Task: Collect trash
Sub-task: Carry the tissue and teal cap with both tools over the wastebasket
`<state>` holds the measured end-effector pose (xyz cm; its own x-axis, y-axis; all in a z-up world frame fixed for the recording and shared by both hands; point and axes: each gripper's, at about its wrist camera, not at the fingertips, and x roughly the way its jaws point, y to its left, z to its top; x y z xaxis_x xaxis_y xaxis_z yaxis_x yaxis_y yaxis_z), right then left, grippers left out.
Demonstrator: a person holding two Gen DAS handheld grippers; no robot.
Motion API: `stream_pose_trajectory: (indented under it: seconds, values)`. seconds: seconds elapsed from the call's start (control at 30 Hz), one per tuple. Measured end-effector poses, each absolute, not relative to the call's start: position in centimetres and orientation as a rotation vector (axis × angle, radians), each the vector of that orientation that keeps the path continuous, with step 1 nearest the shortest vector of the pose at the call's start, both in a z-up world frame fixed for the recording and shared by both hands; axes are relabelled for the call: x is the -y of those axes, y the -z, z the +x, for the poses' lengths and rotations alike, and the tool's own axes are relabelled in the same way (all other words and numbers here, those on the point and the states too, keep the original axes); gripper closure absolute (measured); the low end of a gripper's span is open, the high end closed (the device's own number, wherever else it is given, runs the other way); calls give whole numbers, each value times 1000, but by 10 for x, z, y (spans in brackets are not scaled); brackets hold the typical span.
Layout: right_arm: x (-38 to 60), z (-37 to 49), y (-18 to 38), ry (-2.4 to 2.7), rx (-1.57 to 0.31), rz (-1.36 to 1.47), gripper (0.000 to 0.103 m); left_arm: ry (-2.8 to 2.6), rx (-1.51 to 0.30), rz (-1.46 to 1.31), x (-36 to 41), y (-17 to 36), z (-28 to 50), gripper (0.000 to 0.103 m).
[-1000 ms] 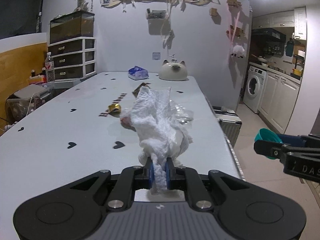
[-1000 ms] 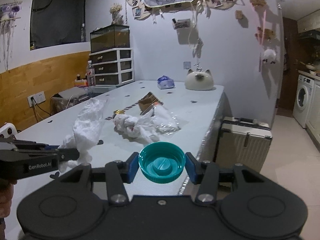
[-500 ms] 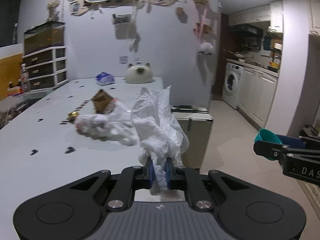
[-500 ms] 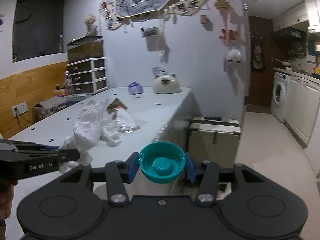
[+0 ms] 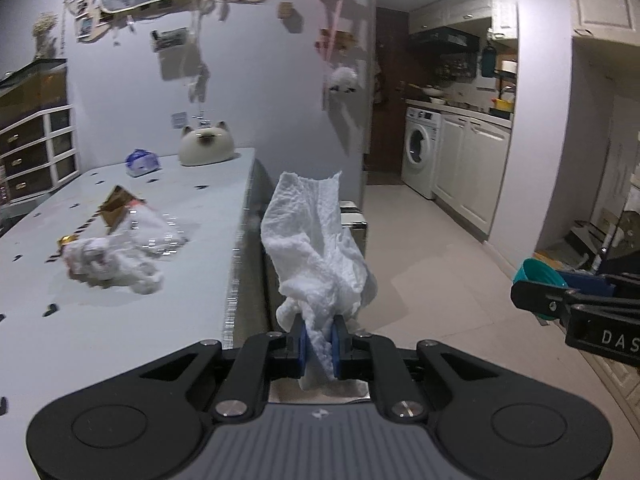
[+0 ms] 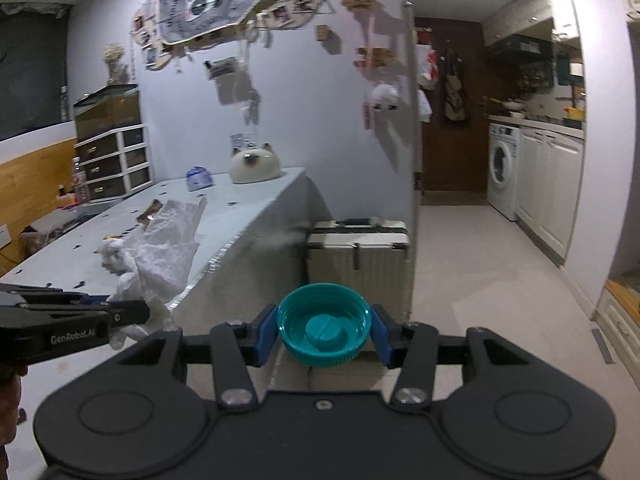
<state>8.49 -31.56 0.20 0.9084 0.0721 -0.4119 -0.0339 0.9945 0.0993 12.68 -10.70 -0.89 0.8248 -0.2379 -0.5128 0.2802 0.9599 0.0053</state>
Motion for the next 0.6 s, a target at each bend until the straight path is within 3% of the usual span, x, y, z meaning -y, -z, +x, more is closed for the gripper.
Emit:
stream_pose_trajectory:
  seconds: [0.6]
  values:
    - [419, 70, 57, 92, -509, 180, 53, 397, -636, 170, 222, 63, 139, 90]
